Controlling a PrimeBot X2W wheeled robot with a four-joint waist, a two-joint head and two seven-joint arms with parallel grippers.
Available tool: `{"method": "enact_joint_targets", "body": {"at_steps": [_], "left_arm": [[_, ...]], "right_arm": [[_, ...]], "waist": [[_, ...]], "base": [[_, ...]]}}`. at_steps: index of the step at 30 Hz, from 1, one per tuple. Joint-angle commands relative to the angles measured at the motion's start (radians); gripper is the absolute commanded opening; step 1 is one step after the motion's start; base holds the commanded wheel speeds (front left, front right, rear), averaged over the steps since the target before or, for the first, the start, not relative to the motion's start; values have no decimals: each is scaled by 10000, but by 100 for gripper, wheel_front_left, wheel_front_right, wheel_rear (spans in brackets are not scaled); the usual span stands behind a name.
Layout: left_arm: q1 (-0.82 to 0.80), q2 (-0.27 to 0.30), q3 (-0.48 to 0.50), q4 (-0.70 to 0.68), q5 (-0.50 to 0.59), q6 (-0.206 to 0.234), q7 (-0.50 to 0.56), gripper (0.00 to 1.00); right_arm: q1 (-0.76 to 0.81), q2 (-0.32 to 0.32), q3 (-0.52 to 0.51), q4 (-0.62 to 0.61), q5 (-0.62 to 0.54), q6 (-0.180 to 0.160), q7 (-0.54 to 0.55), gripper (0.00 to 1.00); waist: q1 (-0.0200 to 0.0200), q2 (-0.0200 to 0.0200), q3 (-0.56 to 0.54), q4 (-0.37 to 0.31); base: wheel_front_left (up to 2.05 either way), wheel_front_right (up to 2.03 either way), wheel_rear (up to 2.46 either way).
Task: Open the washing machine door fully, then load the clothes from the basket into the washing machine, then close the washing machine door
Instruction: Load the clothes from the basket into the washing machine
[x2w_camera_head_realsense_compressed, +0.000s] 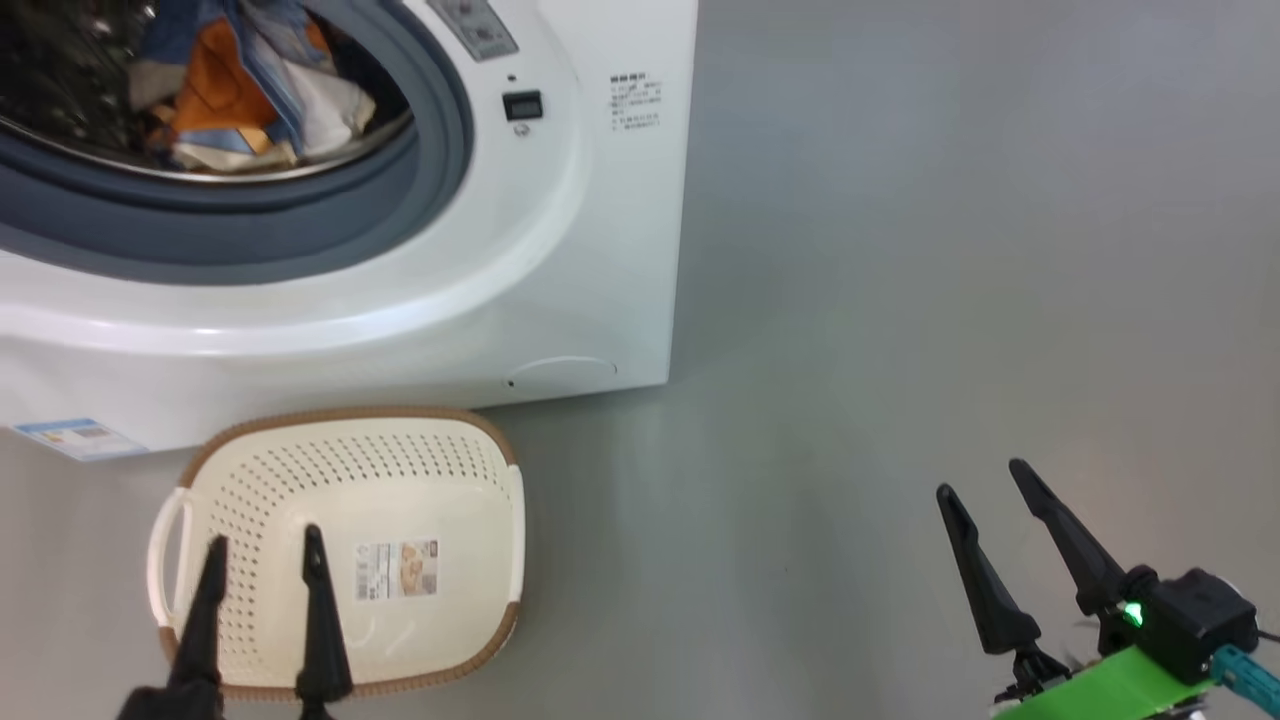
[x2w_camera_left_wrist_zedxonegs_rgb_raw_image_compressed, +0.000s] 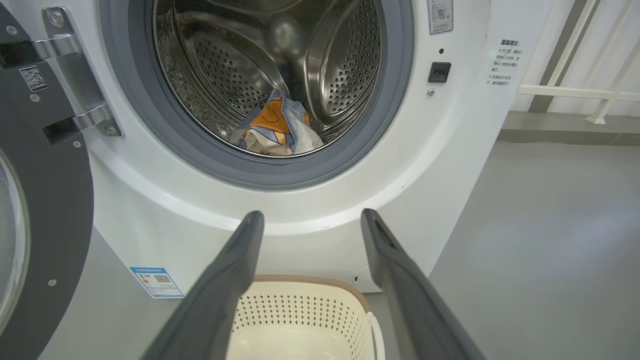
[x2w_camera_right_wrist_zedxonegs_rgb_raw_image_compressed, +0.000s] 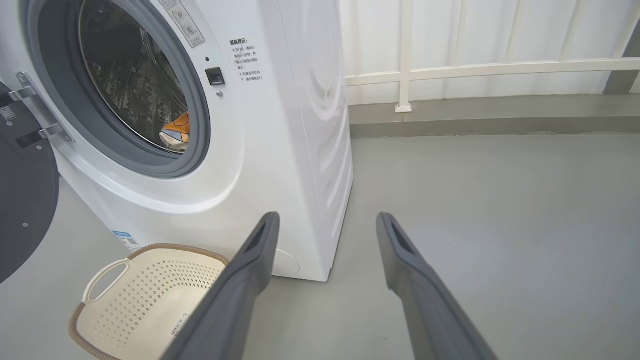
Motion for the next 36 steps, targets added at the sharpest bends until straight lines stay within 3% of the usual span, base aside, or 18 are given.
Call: {"method": "enact_joint_targets", "body": {"at_steps": [1,14,36], "left_arm": [[46,61,262,-22,21,-92,-152,100],[524,23,-143,555,-128,-836,-192,100],[613,351,-270,689,-159,-1019,-103,100]], "right_arm": [[242,-56,136,-183,-60,16,-120,100],[1101,239,-21,-486,-277,16,265,100],[1661,590,-130,-824,-513,16,634,100]], "waist": [[1,0,-647,139],[1,0,-1911,24],[1,0,-2820,-16]], "base": [[0,0,0],[0,0,0],[0,0,0]]}}
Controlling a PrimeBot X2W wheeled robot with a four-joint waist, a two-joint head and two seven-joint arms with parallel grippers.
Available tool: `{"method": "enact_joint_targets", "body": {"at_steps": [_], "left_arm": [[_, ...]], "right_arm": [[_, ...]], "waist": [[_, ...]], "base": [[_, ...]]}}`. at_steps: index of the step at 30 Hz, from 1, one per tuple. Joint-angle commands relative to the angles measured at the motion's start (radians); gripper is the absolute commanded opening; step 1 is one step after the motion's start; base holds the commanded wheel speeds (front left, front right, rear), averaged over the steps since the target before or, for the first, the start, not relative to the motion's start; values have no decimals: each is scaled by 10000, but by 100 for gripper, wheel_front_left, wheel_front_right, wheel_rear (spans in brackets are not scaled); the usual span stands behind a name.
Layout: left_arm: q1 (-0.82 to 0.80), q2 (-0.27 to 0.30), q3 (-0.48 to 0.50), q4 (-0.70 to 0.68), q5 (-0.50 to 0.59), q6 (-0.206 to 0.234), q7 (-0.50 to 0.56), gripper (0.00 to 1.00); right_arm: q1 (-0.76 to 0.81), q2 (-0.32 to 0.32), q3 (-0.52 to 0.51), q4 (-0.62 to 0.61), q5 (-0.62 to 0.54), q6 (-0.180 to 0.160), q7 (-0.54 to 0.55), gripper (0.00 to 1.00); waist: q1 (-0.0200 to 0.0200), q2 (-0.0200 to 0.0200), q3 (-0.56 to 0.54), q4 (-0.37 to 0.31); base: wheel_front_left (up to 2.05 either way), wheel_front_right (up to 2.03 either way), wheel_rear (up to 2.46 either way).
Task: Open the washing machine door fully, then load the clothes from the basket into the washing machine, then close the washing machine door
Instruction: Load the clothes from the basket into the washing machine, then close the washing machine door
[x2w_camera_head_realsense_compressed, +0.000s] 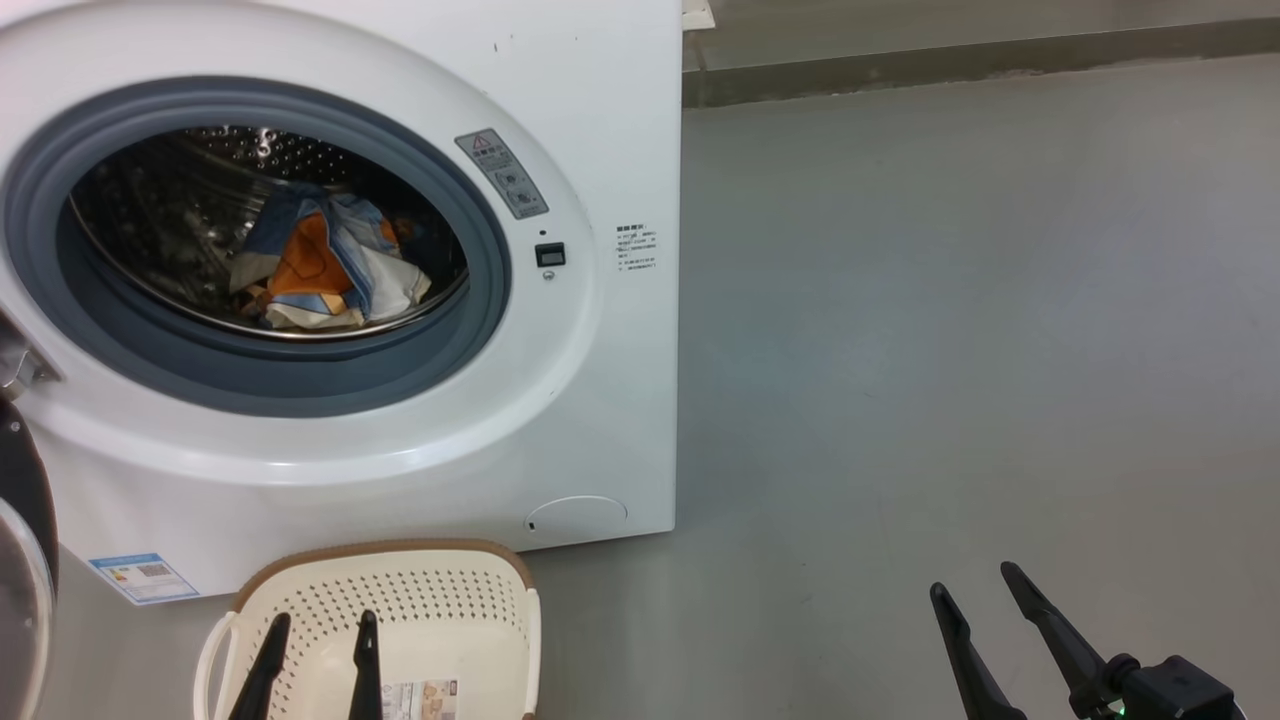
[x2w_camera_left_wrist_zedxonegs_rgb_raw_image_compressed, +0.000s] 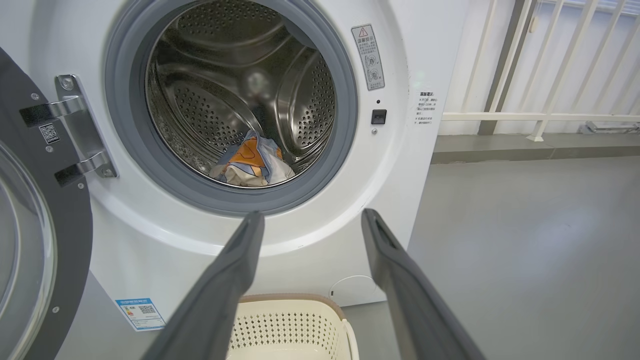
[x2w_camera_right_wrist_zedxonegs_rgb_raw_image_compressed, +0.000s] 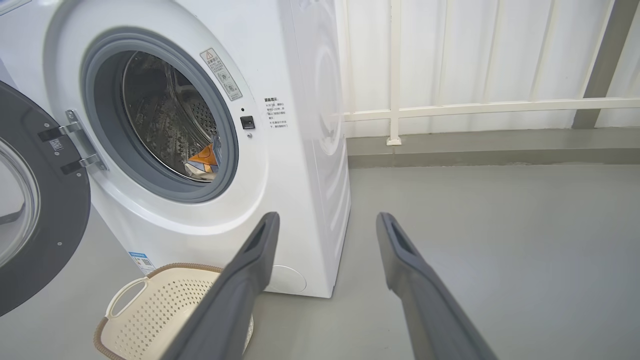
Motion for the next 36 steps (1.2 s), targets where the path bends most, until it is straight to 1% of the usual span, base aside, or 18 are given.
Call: {"method": "enact_joint_targets", "body": {"at_steps": [1,9,26,36], "left_arm": [[-218,221,315,-163,-41,21,-31,100],[-290,276,324,-78,-108,-21,-24,100],[-318,300,237,-93,-78,98,-7,100],[-335,383,255,-118,-75,175,13,100]], "right_arm": [[-147,-82,195,-289,-177,16,-2,100],[-149,-47,210,-282,-163,16,-5,100],[-121,-31,178,-249,-160,16,-27,100],[-120,9,189,-236,-173,16,-53,100]], "waist": [[0,0,-5,-6],[0,0,-29,-29],[0,0,-80,48],[0,0,-120,36]], "base": [[0,0,0],[0,0,0],[-2,2,0],[-94,94,0]]}}
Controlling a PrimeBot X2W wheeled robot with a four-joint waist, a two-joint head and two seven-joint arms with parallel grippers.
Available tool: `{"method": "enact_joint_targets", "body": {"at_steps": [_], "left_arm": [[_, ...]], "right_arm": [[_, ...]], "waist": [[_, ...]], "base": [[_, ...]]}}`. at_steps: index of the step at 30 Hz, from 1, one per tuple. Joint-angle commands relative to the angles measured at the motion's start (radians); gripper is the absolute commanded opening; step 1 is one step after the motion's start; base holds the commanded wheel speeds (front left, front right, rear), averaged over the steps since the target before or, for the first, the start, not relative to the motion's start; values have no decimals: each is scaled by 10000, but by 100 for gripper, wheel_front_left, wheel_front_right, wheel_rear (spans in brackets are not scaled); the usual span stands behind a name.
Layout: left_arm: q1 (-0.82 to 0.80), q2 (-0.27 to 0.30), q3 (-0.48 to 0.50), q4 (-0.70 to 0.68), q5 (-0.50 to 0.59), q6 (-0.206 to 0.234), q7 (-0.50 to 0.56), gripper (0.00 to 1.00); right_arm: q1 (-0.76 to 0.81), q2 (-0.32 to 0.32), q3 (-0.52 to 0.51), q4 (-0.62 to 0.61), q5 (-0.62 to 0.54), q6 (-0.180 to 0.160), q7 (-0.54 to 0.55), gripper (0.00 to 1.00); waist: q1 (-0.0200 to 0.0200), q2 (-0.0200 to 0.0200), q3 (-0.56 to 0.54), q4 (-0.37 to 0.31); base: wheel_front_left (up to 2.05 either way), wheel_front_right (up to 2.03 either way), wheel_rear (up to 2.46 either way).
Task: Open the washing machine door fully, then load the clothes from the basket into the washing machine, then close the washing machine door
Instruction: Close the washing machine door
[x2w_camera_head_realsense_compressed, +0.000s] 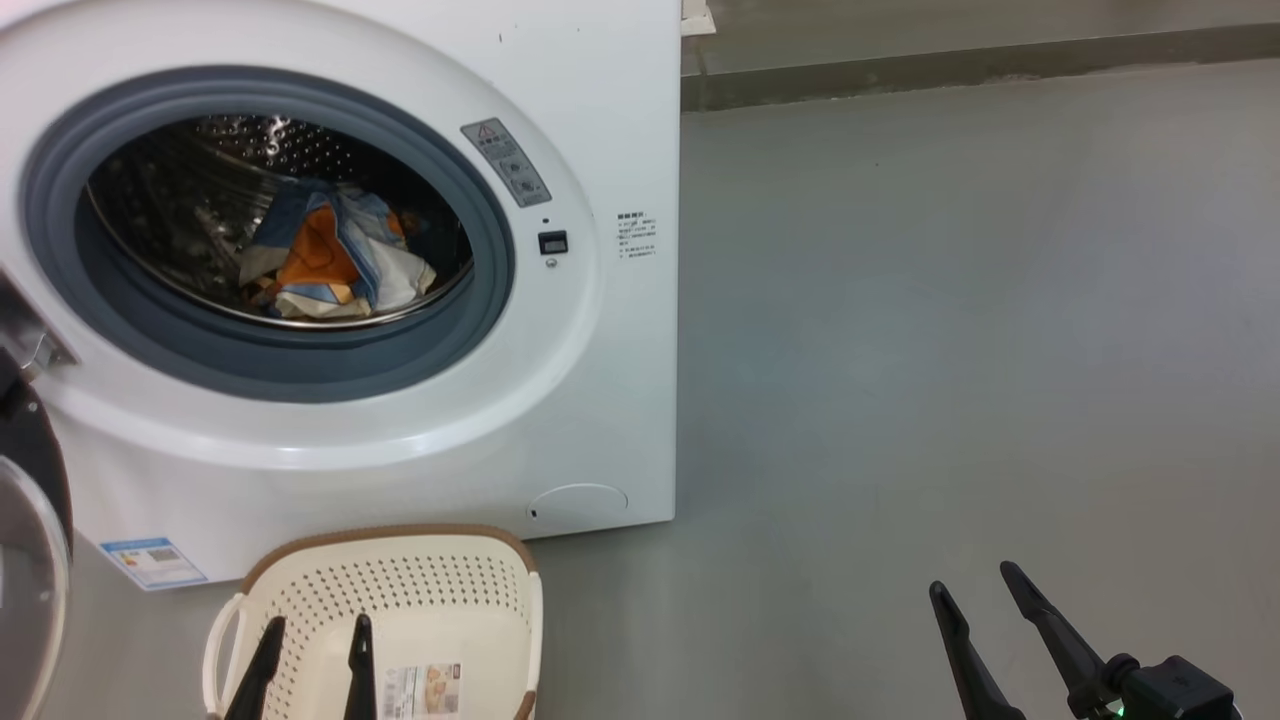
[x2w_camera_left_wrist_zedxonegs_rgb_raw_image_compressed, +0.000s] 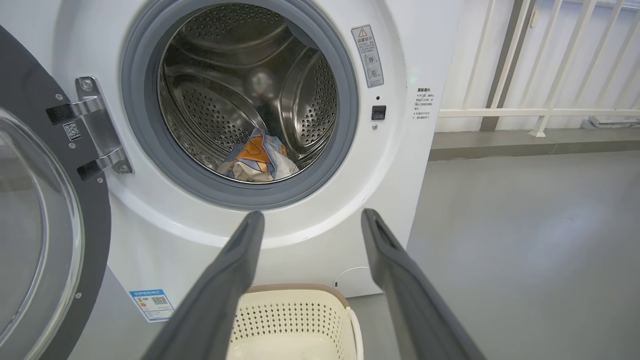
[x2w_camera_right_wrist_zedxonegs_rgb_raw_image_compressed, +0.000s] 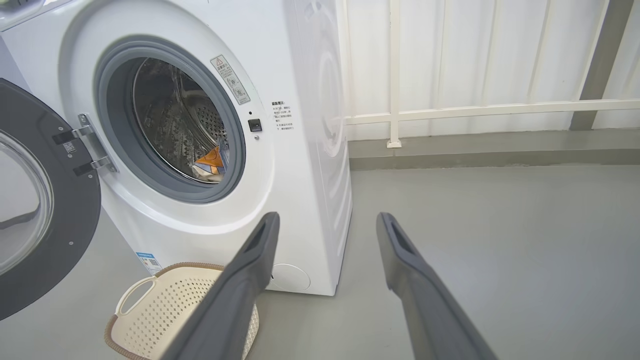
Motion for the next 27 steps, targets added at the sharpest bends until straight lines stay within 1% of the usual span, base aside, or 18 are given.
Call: {"method": "enact_joint_targets", "body": {"at_steps": [1,6,11,27], "left_arm": [[-323,187,338,-189,-1,81,6,100],[-357,225,263,-179,31,93,88,100],[-384,243,244,-142,28,105,98,100],[-365,305,175,-323,84,224,75,100]], "right_arm": [[-120,-80,230,-232,-175,16,-52,100],[-122,-72,221,-234,-170,16,-53,100],[-106,-59,193,-242,-172,16,-49,100],[-127,-55,166,-198,-159,16,-60,100]], "waist": [[0,-1,5,3],[0,-1,33,44],[0,-1,49,94],[0,-1,73,125]], "base": [[-162,162,0],[-154,154,0],[-87,87,0],[-7,7,0]]}}
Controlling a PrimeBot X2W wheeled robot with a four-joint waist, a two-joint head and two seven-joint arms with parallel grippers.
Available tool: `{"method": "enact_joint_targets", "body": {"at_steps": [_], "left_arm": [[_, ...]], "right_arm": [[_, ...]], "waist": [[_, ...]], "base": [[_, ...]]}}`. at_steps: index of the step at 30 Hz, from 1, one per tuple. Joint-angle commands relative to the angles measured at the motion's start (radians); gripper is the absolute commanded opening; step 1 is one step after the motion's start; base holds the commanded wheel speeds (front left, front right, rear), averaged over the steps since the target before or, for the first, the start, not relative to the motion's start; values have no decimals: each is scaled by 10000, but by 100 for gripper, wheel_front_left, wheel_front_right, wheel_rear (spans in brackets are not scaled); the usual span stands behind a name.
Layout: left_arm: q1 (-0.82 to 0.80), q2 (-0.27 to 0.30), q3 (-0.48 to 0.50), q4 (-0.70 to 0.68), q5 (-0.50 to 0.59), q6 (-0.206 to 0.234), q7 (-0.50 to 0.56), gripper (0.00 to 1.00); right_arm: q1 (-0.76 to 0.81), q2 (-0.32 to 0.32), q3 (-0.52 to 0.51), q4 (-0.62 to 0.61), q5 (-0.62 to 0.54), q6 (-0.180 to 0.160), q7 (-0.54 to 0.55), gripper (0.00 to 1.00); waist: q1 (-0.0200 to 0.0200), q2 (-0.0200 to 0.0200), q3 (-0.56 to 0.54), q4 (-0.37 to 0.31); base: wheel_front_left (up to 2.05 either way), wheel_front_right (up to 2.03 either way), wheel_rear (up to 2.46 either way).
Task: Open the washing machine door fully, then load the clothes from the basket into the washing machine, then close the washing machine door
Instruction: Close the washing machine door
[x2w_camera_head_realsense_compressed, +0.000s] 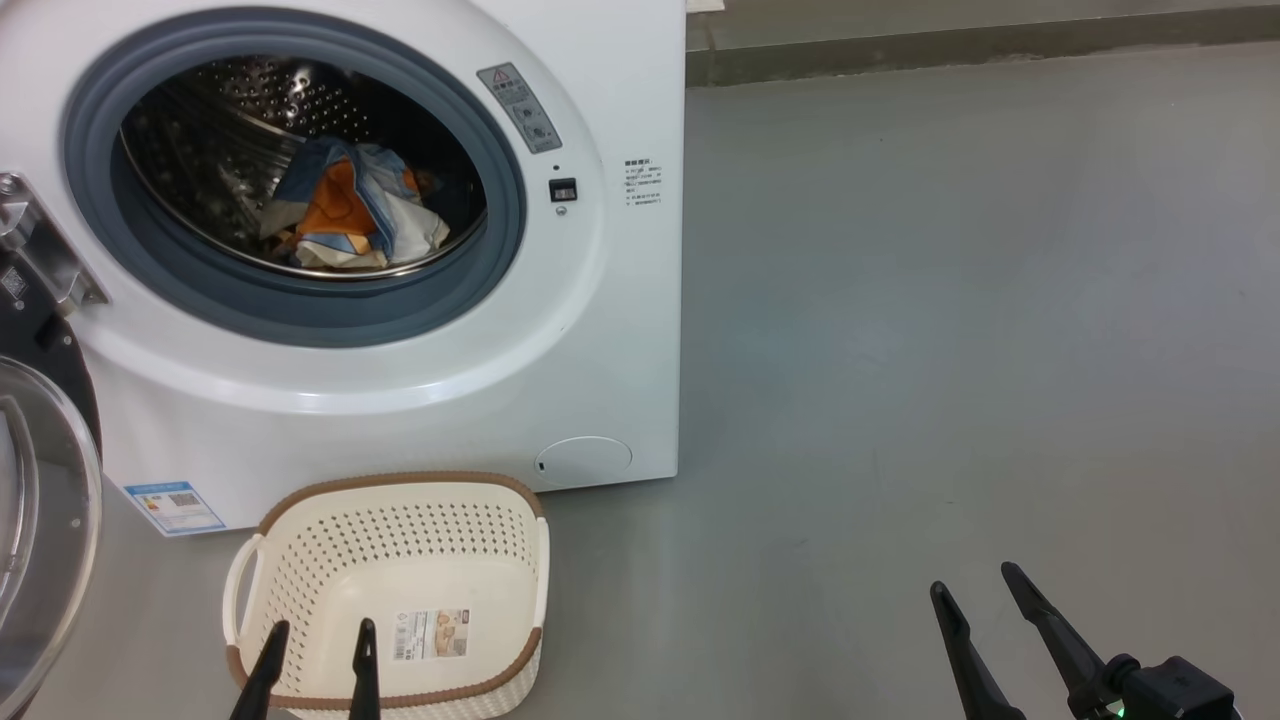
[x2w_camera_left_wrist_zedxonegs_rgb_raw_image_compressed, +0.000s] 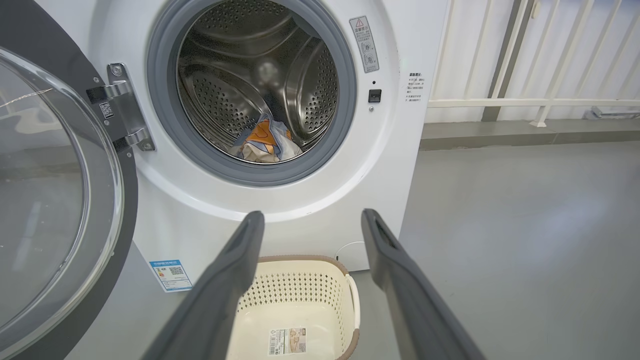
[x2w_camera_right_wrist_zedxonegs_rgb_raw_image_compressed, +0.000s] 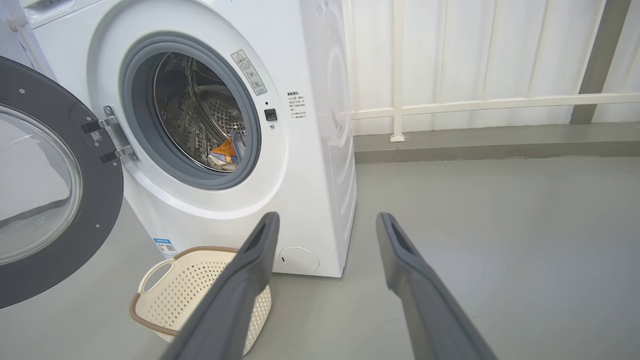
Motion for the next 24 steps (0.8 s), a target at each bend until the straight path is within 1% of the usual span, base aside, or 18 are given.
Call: {"method": "enact_joint_targets", "body": {"at_steps": [1,13,24], "left_arm": [[-362,234,328,-298,73,65,-58,100],[-405,256,233,-287,85,93,-49,100],[-511,290,276,-383,177,171,-123,100]], "right_arm": [[-132,-128,211,-218,-159,16,-62,100],[-113,-126,151,-213,-178,16,-70,100],[-158,-200,144,-294,-200,16,-41,100]], "waist": [[0,0,-1,4],[0,0,1,154],[0,0,144,1335]], "base": [[0,0,0],[0,0,0],[0,0,0]]}}
